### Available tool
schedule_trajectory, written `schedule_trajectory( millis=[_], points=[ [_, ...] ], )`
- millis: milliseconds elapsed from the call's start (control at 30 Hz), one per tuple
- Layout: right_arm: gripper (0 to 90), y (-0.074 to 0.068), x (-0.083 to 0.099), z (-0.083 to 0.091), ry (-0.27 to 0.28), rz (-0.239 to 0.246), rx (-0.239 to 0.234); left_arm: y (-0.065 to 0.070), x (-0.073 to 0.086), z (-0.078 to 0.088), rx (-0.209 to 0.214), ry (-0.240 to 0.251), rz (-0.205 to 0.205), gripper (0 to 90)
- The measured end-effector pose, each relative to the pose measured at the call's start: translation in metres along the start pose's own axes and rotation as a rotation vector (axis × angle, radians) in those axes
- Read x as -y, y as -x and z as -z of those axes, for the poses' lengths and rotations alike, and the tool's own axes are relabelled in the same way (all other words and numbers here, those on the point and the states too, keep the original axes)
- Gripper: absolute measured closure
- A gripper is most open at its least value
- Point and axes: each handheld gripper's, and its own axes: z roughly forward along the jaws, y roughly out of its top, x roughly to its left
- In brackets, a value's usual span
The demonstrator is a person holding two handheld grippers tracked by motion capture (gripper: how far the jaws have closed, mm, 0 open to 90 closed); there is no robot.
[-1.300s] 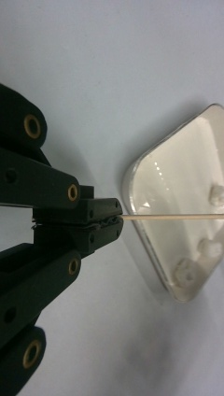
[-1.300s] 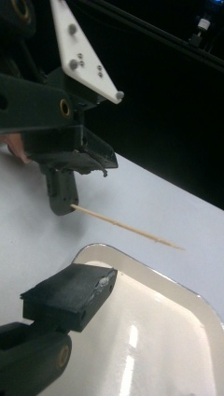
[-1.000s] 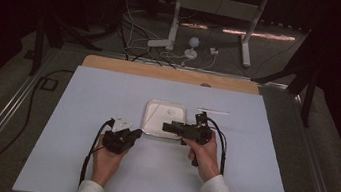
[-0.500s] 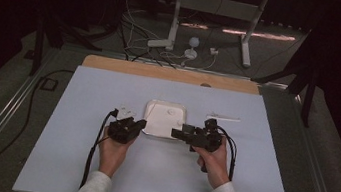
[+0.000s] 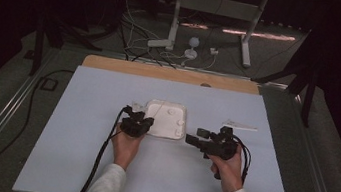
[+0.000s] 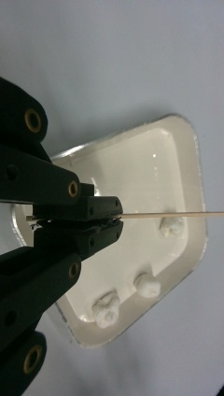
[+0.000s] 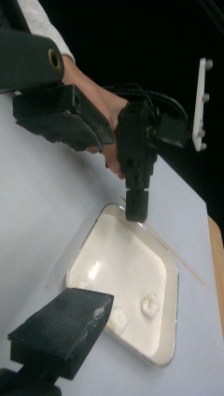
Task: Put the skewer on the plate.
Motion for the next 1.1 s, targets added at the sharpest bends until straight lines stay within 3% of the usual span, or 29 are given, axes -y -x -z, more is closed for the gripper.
schedule_trajectory(
  millis=[67,233,300,400,500,633,767,900,1000,1100],
  points=[
    [19.5,0.001,0.001,0.004,0.003,0.004,0.009,0.002,0.0,-0.005,-0.024,-0.023,0.002,87.7],
    [19.5,0.002,0.005,0.012,0.005,0.003,0.025,0.004,0.003,-0.013,-0.022,-0.048,0.02,83.8],
    [19.5,0.003,0.006,0.015,0.004,0.008,0.035,0.005,0.005,-0.013,-0.022,-0.03,0.019,70.8],
    [18.9,0.002,0.009,0.018,0.001,0.025,0.056,0.003,0.006,-0.007,0.021,0.007,0.031,52.4],
    [17.7,0.002,0.013,0.023,0.001,0.052,0.083,-0.001,0.006,0.004,0.068,0.034,0.035,42.9],
    [16.3,0.002,0.016,0.03,0.015,0.083,0.111,-0.008,0.004,0.034,0.12,0.104,0.028,27.7],
    [15.4,0.003,0.021,0.039,0.024,0.115,0.134,-0.016,0.008,0.074,0.141,0.187,-0.024,17.0],
    [13.1,0.004,0.028,0.048,0.049,0.133,0.164,-0.028,0.018,0.103,0.172,0.252,-0.02,10.7],
    [10.2,0.004,0.033,0.053,0.062,0.153,0.2,-0.039,0.03,0.121,0.174,0.286,-0.026,3.5],
    [7.0,0.003,0.039,0.057,0.076,0.171,0.231,-0.051,0.044,0.137,0.142,0.313,-0.048,1.4]
  ],
)
